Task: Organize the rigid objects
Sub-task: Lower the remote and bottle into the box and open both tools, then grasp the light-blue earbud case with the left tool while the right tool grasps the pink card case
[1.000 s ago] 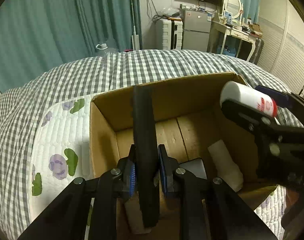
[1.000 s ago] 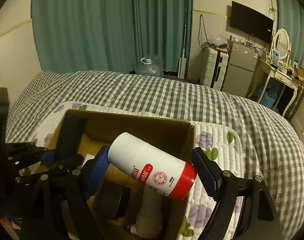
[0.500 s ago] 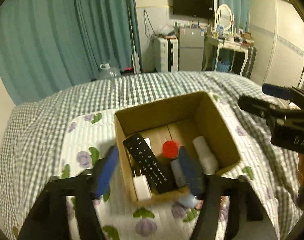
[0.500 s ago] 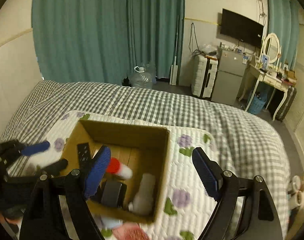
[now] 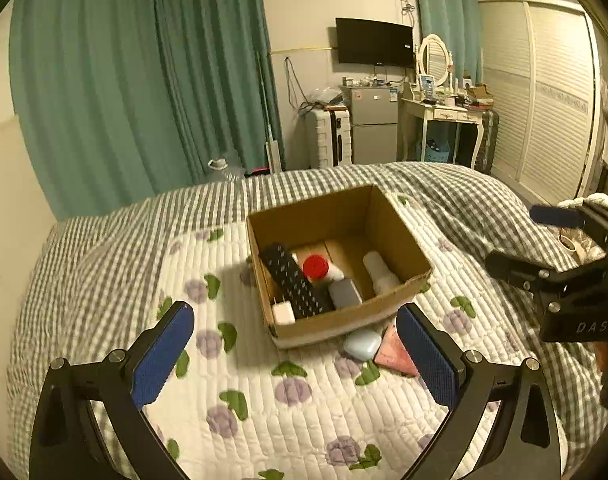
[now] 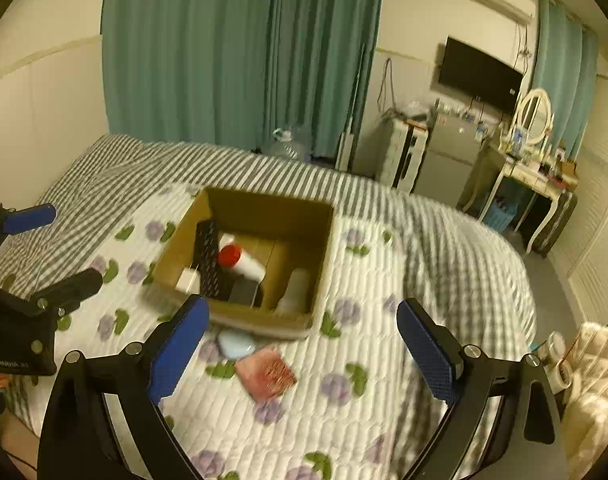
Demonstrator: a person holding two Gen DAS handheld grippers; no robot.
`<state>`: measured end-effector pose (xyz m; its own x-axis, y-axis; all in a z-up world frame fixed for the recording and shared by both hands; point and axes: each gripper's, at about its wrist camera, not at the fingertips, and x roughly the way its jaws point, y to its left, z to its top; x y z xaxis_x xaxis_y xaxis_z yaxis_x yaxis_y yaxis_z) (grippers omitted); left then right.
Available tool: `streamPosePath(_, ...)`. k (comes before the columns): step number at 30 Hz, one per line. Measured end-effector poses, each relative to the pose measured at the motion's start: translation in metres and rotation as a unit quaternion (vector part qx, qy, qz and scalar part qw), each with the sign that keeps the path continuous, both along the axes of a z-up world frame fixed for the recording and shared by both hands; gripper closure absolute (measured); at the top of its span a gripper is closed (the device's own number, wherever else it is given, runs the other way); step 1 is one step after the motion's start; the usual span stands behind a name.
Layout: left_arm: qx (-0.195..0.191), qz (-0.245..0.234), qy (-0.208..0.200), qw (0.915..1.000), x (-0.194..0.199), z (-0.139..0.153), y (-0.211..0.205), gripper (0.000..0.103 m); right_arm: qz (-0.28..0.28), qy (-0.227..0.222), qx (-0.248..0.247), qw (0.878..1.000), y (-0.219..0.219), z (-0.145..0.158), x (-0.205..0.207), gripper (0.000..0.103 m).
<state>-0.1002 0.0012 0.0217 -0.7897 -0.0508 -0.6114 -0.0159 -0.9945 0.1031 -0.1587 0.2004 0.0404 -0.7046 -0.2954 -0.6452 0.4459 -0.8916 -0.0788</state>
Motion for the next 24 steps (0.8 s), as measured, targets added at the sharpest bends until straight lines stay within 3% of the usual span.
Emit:
streamPosePath(6,0.025,0.025,-0.038,0.9987,-0.017,-0.065,-0.016,0.000,0.003,-0.046,0.016,0.999,-0.012,-0.078,-0.019,0.008)
streamPosePath(9,0.019,0.037,-0.056,0.9976,-0.026,-0.097,-0.023,0.000,0.005,-0.093,0.029,0.995,-0.016,-0.126,-0.039,0.008)
streamPosePath(14,0.013,0.040,-0.085,0.9955,-0.034,-0.134,-0.034,0.000,0.036,-0.123,0.092,0.987,-0.033,-0.189,-0.057,0.008)
streamPosePath(21,0.022,0.042,-0.102,0.9937,-0.036,-0.151,-0.035,0.000,0.058,-0.140,0.105,0.983,-0.051,-0.222,-0.069,0.008)
streamPosePath(24,0.020,0.036,-0.108,0.9932,-0.036,-0.153,-0.029,0.000,0.052,-0.135,0.098,0.985,-0.049,-0.219,-0.062,0.023)
